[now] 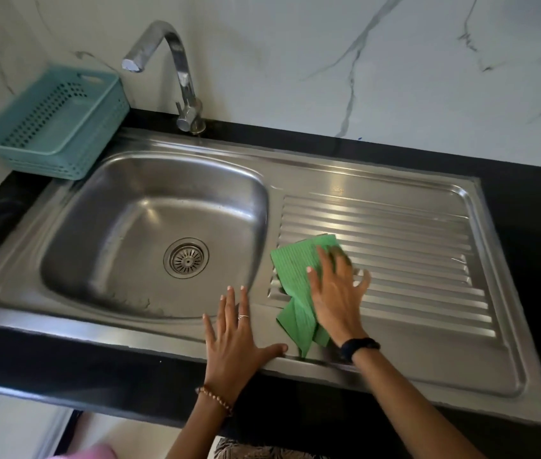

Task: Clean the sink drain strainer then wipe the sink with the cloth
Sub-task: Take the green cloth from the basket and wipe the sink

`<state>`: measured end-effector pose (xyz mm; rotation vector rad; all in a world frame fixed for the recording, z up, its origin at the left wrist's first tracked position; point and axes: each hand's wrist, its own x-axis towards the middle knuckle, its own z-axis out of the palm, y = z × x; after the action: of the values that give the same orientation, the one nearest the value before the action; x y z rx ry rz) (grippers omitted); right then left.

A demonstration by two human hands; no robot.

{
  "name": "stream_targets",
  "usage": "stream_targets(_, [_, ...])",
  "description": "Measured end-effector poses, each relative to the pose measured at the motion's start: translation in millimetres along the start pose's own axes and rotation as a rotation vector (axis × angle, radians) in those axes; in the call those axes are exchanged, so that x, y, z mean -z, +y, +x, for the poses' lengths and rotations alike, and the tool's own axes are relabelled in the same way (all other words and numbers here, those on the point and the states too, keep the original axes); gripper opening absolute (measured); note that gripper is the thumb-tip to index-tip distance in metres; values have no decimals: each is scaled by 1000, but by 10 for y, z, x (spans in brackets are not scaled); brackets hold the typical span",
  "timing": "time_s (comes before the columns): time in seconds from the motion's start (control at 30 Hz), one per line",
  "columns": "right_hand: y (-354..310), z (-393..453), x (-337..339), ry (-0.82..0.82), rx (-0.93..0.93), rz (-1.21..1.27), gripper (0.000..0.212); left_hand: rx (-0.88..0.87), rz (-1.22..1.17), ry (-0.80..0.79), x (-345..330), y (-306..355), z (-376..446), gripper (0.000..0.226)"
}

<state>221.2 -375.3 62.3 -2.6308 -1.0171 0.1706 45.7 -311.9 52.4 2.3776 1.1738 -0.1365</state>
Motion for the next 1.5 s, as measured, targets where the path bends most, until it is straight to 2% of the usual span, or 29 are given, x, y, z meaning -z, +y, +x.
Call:
stream_targets(0.07, [178,99,120,55,-123,-37,49,-12,12,-19,9,-15,45,123])
stream_targets(0.13, [261,155,186,53,-170,-107,52,-19,19,-46,17,-42,105,126])
stream_targets(0.27, [117,134,88,-18,34,-189,56,-39,61,-109,26,-70,159,129])
stream_targets(0.33, [20,111,10,-74,65,-118,54,-41,68,-121,26,-68,164,129])
stream_targets(0.4, [-54,55,0,-107,37,82,55,-46,64,-135,28,-75,170,128])
stream_targets(0.5, [-52,-86,69,-6,-9,260,59,-54,59,-152,37,-80,172,126])
stream_targets(0.57, [-76,-181,94,81,42,170,43,-56,57,-149,44,-81,177,127])
stream_targets(0.63, [-160,-267,107,33,98,23,26,-58,54,-143,44,-80,176,127])
stream_targets(0.73, [-282,-321,57,-87,55,-138,37,-59,56,-122,36,-85,181,129])
stream_targets(0.9, [-428,-218,94,-88,-30,-161,27,-70,50,-89,19,-96,181,129])
stream_targets(0.97, [-500,-126,170,-81,-73,-19,24,-65,50,-71,23,-92,173,130])
stream_targets(1.1, [-577,53,369,-75,-168,812,17,-60,48,-84,42,-78,155,128])
stream_targets(1.17, [-590,110,315,-29,-177,896,25,-65,43,-87,50,-79,159,126])
stream_targets(1.33, [-628,90,-127,-121,-316,425,69,-74,64,-64,58,-71,156,124])
stream_targets(1.5, [-464,10,-297,-91,-238,46,80,-70,70,-70,35,-85,163,125])
